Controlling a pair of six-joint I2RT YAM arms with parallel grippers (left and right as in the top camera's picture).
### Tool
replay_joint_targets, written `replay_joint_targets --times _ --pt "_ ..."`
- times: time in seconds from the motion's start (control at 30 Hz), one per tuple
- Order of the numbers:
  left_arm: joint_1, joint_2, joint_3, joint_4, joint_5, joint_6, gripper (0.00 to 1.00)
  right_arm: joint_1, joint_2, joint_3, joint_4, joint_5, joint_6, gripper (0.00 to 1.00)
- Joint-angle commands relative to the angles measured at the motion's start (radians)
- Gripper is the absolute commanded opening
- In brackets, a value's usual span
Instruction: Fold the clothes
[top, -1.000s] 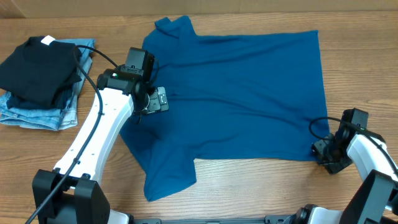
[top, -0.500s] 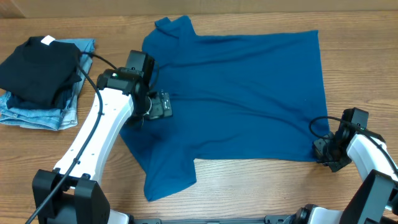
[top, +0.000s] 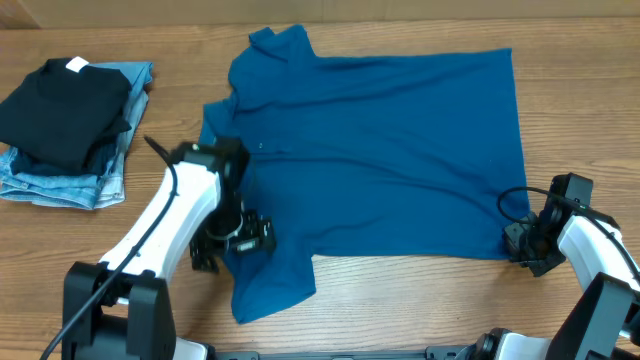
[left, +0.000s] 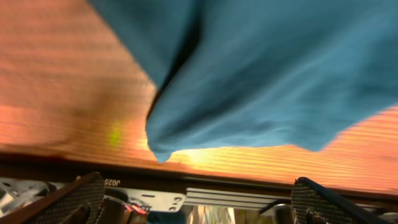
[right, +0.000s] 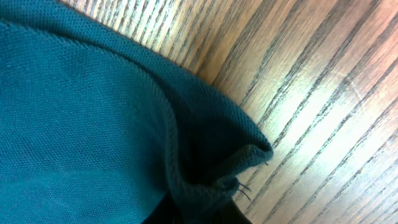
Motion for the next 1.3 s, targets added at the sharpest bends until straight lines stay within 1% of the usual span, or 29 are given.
replay_joint_targets --times 0.0,0.13,0.2,0.33,0.43,0.53,0.77,0.83,0.93,0.97,1.03,1.2,1.23,1.27 --pt "0.004 -0.012 -0.152 0.084 0.016 -0.015 0.93 -0.004 0.023 -0.041 -0.008 -0.008 0.001 0.12" --pt "-0.001 -0.012 -0.183 0.115 0.000 -0.013 0.87 -0.004 0.023 -0.041 -0.002 -0.008 0.001 0.12" --pt "-0.022 -0.012 -0.200 0.146 -0.059 -0.011 0.84 -0.004 0.023 -0.041 -0.002 -0.008 0.001 0.13" --pt "-0.070 -0.012 -0.233 0.238 -0.058 -0.024 0.82 -0.003 0.023 -0.041 -0.002 -0.024 0.000 0.13" --pt "-0.076 -0.012 -0.269 0.291 -0.058 -0.054 0.81 -0.003 0.023 -0.041 -0.005 -0.023 0.000 0.14" --pt "-0.076 -0.012 -0.316 0.312 -0.057 -0.091 0.80 -0.003 0.023 -0.041 -0.011 -0.023 0.000 0.14" --pt "-0.076 -0.012 -0.356 0.327 -0.057 -0.089 0.79 -0.003 0.023 -0.041 -0.013 -0.023 0.000 0.15" --pt "-0.076 -0.012 -0.356 0.336 -0.057 -0.090 0.74 -0.003 0.023 -0.041 -0.013 -0.023 0.000 0.15" --pt "-0.076 -0.012 -0.360 0.351 -0.056 -0.090 0.57 -0.003 0.023 -0.041 -0.013 -0.023 0.000 0.16" --pt "-0.076 -0.012 -0.367 0.356 -0.056 -0.090 0.48 -0.003 0.023 -0.041 -0.013 -0.023 0.000 0.16" --pt "-0.076 -0.012 -0.383 0.363 -0.055 -0.093 0.39 -0.003 0.023 -0.041 -0.013 -0.023 0.000 0.16" --pt "-0.076 -0.012 -0.426 0.379 -0.041 -0.091 0.38 -0.003 0.023 -0.041 -0.012 -0.023 0.000 0.16" --pt "-0.076 -0.012 -0.426 0.379 -0.040 -0.084 0.39 -0.003 0.023 -0.041 -0.012 -0.023 0.000 0.16" --pt "-0.076 -0.012 -0.423 0.378 -0.041 -0.078 0.44 -0.003 0.023 -0.041 -0.012 -0.023 0.000 0.16"
